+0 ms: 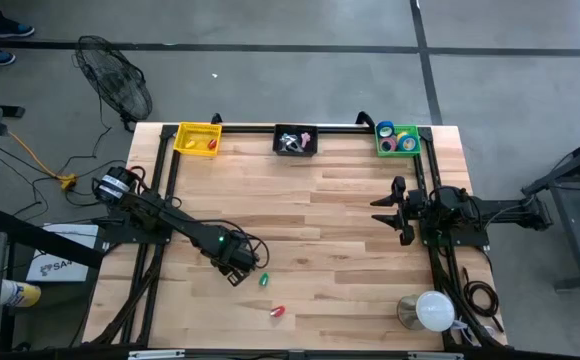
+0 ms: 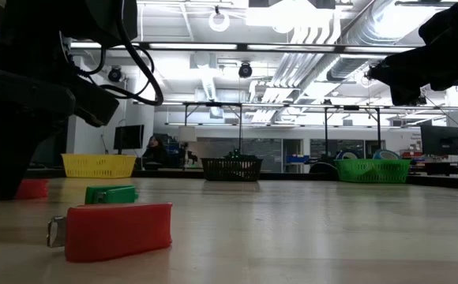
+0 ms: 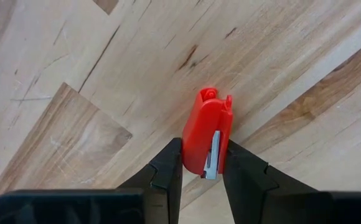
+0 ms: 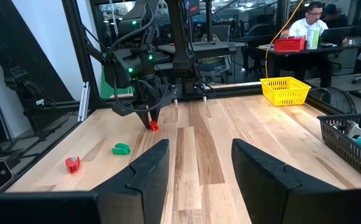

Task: Pick and place Stapler, Stapler remover, tape
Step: Put the top red stapler into the yellow bin, then put the green stapler into the yellow bin

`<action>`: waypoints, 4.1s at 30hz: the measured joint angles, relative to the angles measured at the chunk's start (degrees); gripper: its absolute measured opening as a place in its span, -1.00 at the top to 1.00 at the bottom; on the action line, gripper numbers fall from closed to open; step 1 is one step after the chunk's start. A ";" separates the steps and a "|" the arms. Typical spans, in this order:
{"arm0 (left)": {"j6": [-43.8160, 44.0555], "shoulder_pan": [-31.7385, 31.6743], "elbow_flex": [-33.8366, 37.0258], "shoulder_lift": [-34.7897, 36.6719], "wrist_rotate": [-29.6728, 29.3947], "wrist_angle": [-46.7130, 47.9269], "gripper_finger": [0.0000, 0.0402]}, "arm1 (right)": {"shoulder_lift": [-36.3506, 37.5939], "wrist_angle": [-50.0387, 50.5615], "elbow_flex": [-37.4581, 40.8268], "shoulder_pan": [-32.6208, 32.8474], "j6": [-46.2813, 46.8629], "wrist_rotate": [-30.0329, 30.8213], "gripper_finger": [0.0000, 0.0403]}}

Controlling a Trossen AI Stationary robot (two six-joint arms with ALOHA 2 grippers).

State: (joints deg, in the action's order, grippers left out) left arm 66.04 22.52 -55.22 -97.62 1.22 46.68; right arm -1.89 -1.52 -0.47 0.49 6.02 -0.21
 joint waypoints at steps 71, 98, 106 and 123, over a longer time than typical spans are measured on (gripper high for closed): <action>-25.75 -72.52 -0.04 6.87 -30.30 -13.18 0.56 | -0.02 -0.02 0.00 -0.02 -0.02 0.01 0.18; -29.74 -72.37 -3.23 8.02 -26.12 -9.25 0.12 | -0.02 -0.02 0.01 -0.01 -0.02 0.02 0.18; -32.05 -66.62 -9.06 12.18 -19.79 0.05 0.12 | 0.00 -0.02 0.00 -0.02 -0.02 0.00 0.18; -1.96 -34.33 -10.95 16.09 -10.69 15.19 0.12 | 0.00 -0.04 0.02 0.00 -0.02 0.02 0.18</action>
State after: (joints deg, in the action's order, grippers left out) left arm 64.08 -11.81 -66.17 -81.54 -9.48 61.87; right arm -1.89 -1.56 -0.45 0.49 6.00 -0.19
